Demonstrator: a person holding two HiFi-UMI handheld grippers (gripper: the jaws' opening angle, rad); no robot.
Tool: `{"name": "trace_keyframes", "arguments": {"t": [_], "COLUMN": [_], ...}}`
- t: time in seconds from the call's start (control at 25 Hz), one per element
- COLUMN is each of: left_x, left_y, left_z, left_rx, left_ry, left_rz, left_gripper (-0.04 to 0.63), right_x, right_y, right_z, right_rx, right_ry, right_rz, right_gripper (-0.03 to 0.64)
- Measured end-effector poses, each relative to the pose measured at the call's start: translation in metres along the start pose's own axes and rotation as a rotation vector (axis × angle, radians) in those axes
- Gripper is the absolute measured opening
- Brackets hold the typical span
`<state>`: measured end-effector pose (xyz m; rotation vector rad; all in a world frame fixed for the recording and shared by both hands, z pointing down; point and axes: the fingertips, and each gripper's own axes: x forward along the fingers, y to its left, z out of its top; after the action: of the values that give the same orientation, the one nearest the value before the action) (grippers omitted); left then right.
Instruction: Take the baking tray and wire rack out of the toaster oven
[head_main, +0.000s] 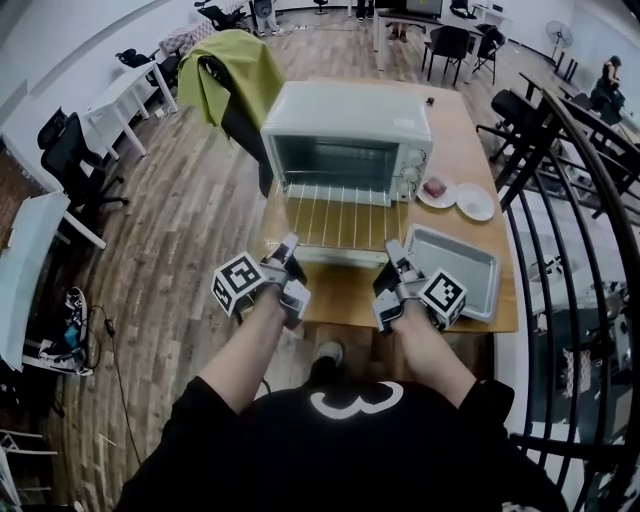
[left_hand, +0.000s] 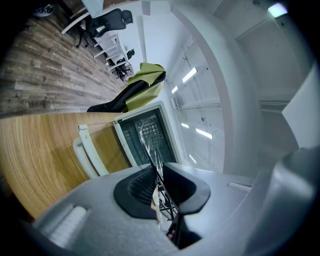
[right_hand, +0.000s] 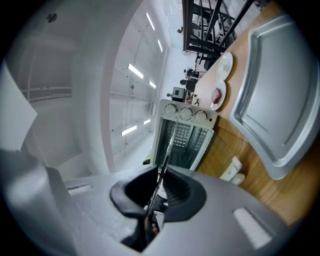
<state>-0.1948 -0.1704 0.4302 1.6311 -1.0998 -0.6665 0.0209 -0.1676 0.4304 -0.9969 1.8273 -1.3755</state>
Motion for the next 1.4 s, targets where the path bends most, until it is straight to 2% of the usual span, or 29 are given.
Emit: {"name": "trace_keyframes", "arguments": {"t": [0.4, 0.8, 1.08, 1.4], "left_x": [0.006, 0.035, 0.048, 0.068], "left_y": [-0.03, -0.063, -0.071, -0.055], "left_z": [-0.1, -0.203, -0.251, -0.282], "left_rx": [-0.002, -0.003, -0.001, -0.008], "left_ry": [0.106, 0.27, 0.362, 0.43], "left_rz": [-0.053, -0.093, -0.1, -0.078], "left_gripper": [0.047, 0.049, 0.049, 0.049], "right_x": [-0.101, -0.199, -0.241, -0.253], "right_y": [-0.006, -0.02, -0.035, -0.066], "right_z": [0.05, 0.111, 0.136, 0.156], "right_rx": [-0.034, -0.054, -0.047, -0.041], "right_ry": [-0.107, -0.266, -0.329, -0.328], "right_rz": [-0.029, -0.093, -0.133, -0.177], "right_gripper": [0.032, 0.034, 0.034, 0.035]}}
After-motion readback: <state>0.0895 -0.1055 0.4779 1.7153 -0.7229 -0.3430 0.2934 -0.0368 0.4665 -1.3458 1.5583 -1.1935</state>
